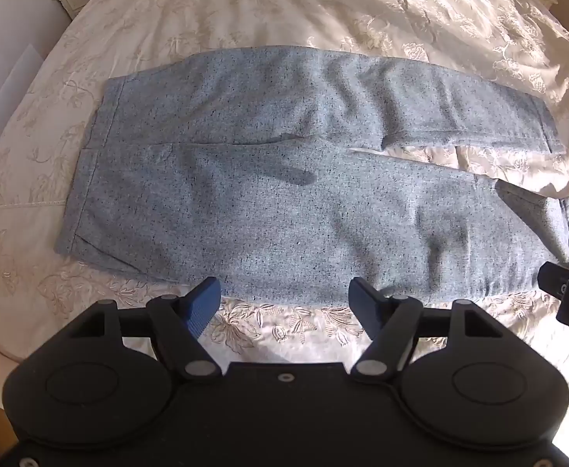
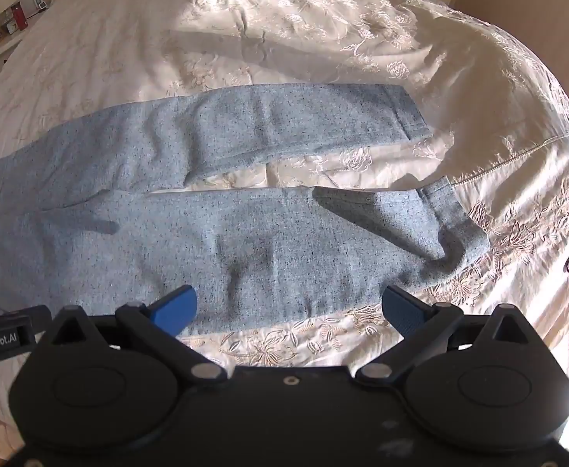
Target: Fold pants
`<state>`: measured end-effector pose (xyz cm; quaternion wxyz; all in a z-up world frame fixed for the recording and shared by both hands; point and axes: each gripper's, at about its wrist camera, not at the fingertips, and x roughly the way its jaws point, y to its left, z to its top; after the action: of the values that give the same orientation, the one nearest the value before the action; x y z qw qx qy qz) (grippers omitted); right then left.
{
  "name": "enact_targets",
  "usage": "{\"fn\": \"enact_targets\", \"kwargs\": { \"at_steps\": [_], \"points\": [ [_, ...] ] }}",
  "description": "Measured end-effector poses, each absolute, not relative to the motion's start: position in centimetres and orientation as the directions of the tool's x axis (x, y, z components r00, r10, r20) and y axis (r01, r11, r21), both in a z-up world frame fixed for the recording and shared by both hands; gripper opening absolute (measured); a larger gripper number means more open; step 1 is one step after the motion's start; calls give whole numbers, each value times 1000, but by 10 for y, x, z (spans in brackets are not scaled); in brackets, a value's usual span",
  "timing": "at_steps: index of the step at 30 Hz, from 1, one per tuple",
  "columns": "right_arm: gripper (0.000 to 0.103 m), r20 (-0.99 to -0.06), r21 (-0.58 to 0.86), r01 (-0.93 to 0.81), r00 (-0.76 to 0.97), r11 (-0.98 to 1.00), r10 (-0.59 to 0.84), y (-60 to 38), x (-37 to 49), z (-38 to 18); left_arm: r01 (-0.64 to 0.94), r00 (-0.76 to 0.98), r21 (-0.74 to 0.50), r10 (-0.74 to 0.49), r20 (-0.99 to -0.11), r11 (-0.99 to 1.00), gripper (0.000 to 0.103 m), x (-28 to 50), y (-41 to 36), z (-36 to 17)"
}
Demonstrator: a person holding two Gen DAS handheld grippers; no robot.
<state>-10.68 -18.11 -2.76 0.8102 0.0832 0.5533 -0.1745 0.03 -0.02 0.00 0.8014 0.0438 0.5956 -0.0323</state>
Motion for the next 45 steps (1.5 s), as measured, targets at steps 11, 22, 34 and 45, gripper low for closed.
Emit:
{"fn": "enact_targets", "kwargs": {
  "at_steps": [11, 22, 34, 45],
  "points": [
    [103, -930, -63, 366, 315, 928, -188, -177, -102, -32, 114, 292, 31, -4, -957, 993, 73, 0, 0, -2],
    [103, -931, -64, 362, 315, 930, -186, -176, -102, -32, 111, 291, 0, -32, -956, 994, 73, -2, 0, -4],
    [103, -929, -63, 363, 318, 930, -188, -175, -106, -31, 124, 302, -10, -48, -952, 992, 73, -4, 2, 0],
    [103, -925, -65, 358, 328, 932, -191, -166, -112, -28, 132, 320, 11, -33, -947, 991, 73, -7, 6, 2]
  ]
}}
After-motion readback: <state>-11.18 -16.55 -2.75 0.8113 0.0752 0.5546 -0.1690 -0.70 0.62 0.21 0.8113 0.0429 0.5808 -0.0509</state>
